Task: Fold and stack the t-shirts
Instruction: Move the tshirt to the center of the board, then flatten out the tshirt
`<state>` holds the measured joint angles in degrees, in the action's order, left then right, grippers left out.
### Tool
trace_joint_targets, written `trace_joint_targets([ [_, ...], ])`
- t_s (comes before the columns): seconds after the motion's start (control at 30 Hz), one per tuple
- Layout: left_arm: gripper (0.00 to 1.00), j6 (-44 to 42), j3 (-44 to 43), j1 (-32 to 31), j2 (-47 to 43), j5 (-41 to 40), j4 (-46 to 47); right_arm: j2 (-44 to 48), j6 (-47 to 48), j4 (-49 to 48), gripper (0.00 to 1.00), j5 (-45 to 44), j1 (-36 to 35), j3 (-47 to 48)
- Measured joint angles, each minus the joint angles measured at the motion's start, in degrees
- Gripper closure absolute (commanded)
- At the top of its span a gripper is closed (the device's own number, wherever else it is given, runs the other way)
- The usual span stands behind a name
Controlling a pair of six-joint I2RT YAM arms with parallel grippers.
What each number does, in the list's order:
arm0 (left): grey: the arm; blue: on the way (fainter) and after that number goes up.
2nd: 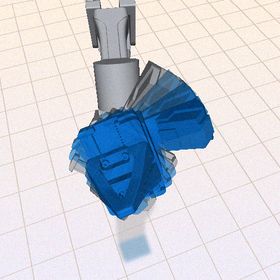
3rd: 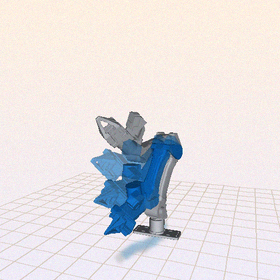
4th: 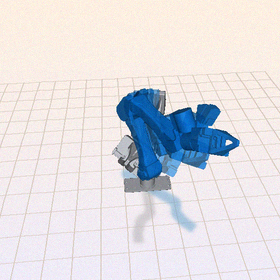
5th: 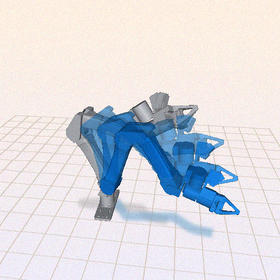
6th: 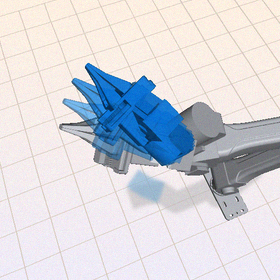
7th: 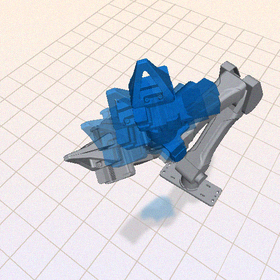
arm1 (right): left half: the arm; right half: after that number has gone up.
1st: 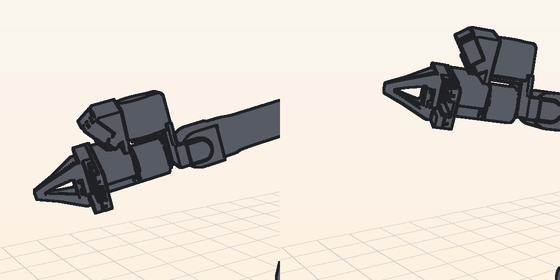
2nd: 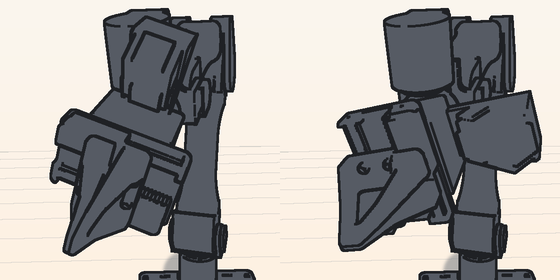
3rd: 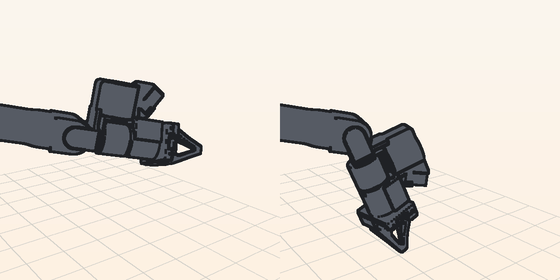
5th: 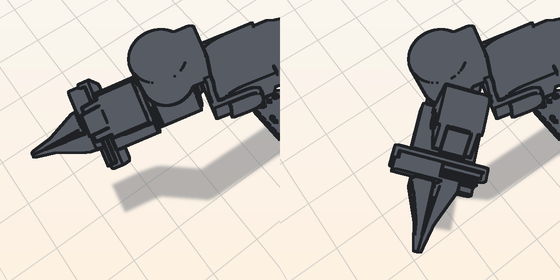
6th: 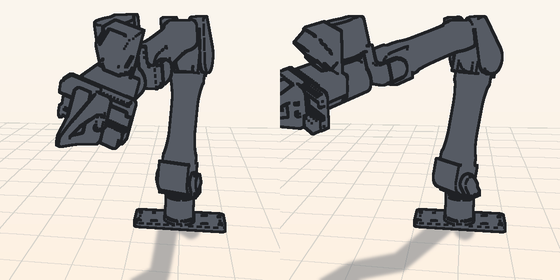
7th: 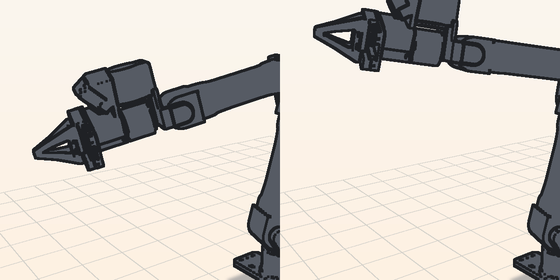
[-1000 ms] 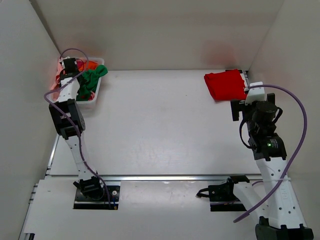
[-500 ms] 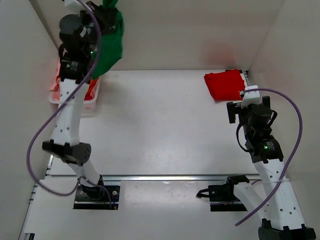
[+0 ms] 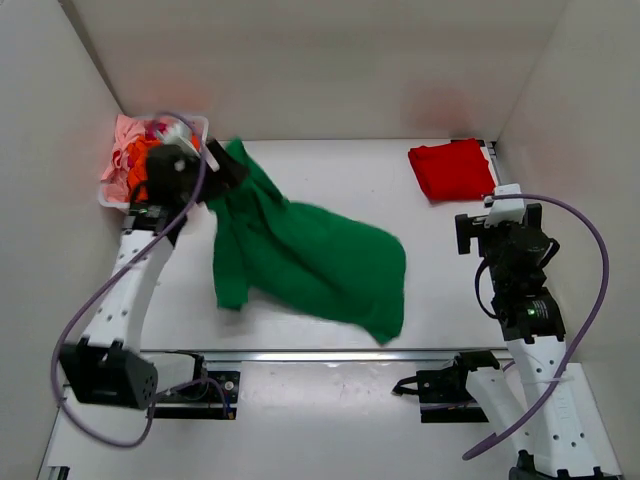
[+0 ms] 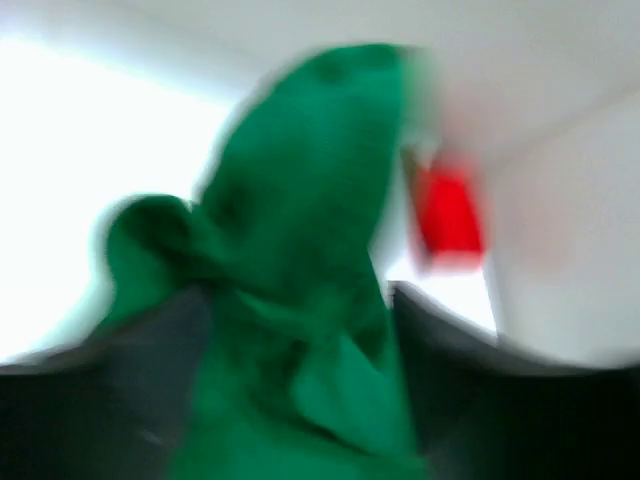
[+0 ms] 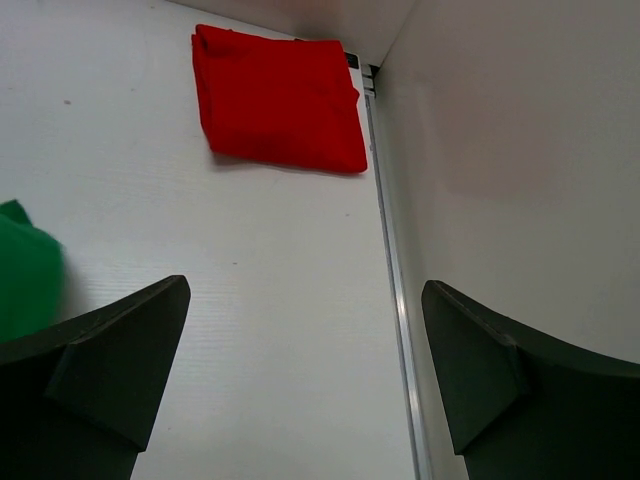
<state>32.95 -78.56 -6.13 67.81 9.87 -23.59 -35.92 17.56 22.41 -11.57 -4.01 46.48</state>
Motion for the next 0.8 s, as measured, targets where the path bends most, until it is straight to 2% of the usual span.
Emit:
trace_joint_targets([
  [0.13, 0.01, 0.4, 16.2, -0.5, 7.0, 5.1, -7.0, 0.0, -0.7, -0.3, 0.01, 1.2, -1.5, -0.1],
  [0.27, 0.01, -1.6, 18.0, -0.6, 6.8, 5.8, -12.4, -2.2, -3.5, 0.3, 0.01, 4.5, -5.0, -0.3],
  [0.33, 0.05, -3.6, 16.4, -0.8, 5.1, 5.5, -13.6, -4.0, -5.7, 1.3, 0.01, 6.1, -6.8, -0.3],
  [0.37, 0.09, -4.5, 15.3, -1.0, 4.6, 5.3, -14.2, -5.0, -6.6, 1.9, 0.01, 6.9, -7.5, -0.3],
  [0.4, 0.17, -5.8, 14.1, -1.6, 4.2, 4.8, -15.1, -6.5, -8.5, 2.8, 0.01, 7.9, -8.6, -0.3],
  [0.43, 0.41, -6.9, 13.1, -2.4, 3.8, 3.9, -16.1, -8.0, -10.5, 3.7, 0.01, 9.3, -9.5, -0.4],
  [0.47, 0.59, -8.4, 12.7, -3.8, 3.4, 2.7, -17.3, -9.4, -12.0, 4.6, 0.01, 10.5, -10.0, -0.4],
  [0.53, 0.62, -10.4, 13.9, -5.2, 2.4, 2.0, -18.3, -13.4, -15.3, 6.9, 0.01, 14.2, -10.7, -0.5],
  [0.67, 0.63, -11.3, 24.8, -5.3, -3.0, 2.1, -20.8, -19.9, -20.4, 10.7, 0.01, 20.1, -12.3, -2.6],
  [0.73, 0.68, -11.1, 30.3, -4.9, -4.1, 1.9, -22.7, -21.1, -22.1, 12.0, 0.01, 21.7, -13.6, -4.1],
  [0.8, 0.84, -10.7, 33.2, -5.2, -3.8, 1.9, -24.1, -21.5, -23.7, 12.7, 0.0, 23.3, -13.9, -5.5],
])
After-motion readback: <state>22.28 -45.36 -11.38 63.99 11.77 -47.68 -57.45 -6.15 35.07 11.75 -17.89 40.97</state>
